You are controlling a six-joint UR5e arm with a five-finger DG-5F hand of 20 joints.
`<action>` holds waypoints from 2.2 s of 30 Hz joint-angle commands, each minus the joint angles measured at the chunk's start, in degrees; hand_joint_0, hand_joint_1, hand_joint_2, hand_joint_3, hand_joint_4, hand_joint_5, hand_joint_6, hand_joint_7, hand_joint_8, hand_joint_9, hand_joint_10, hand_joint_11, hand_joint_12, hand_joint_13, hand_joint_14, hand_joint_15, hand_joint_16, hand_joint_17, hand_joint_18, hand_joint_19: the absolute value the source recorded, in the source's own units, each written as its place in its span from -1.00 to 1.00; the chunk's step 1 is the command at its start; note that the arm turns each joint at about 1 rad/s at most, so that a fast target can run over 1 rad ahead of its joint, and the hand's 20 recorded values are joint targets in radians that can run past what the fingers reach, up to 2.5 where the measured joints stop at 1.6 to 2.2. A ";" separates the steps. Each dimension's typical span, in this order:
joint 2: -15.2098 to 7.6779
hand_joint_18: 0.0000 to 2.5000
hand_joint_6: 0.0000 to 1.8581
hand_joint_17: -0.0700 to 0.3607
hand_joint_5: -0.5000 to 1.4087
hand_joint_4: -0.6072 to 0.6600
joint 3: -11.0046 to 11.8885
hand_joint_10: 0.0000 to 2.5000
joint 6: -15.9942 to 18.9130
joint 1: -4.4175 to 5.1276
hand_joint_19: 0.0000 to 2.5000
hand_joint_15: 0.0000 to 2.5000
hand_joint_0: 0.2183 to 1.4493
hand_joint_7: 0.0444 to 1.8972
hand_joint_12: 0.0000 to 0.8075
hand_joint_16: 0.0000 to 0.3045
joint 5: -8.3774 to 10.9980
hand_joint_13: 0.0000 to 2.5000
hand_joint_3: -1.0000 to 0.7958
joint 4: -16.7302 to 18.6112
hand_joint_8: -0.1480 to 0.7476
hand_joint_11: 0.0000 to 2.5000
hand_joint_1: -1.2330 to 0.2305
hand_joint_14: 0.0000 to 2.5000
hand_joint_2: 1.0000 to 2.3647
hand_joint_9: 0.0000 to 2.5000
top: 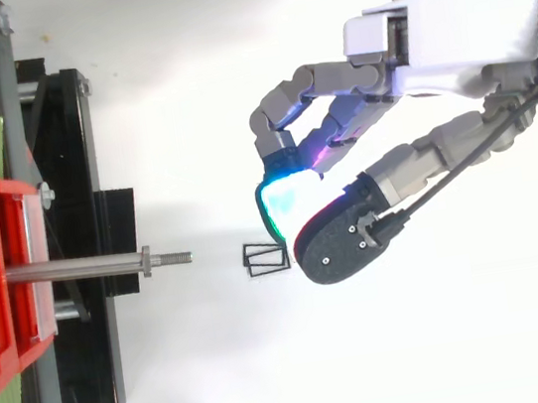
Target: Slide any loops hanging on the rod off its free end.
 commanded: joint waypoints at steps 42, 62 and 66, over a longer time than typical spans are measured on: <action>0.00 -0.49 -0.06 -0.22 -0.69 0.01 -0.04 -1.00 1.26 0.01 -0.86 -0.95 -0.38 0.37 -0.37 -0.71 0.64 -0.42 -0.05 -2.37 0.07 -0.85 -0.30 -1.00 -0.97 -0.21; 0.00 -0.53 -0.06 -0.21 -0.70 0.02 -5.49 -1.00 0.82 0.27 -0.89 -0.96 -0.37 0.37 -0.38 -0.71 0.46 -0.45 -0.08 6.86 0.06 -0.90 -0.29 -1.00 -0.97 -0.23; -0.09 -0.54 -0.06 -0.21 -0.70 0.03 -5.41 -1.00 0.91 0.36 -0.89 -0.97 -0.37 0.37 -0.37 -0.71 0.46 -0.46 -0.08 8.61 0.07 -0.91 -0.28 -1.00 -0.97 -0.24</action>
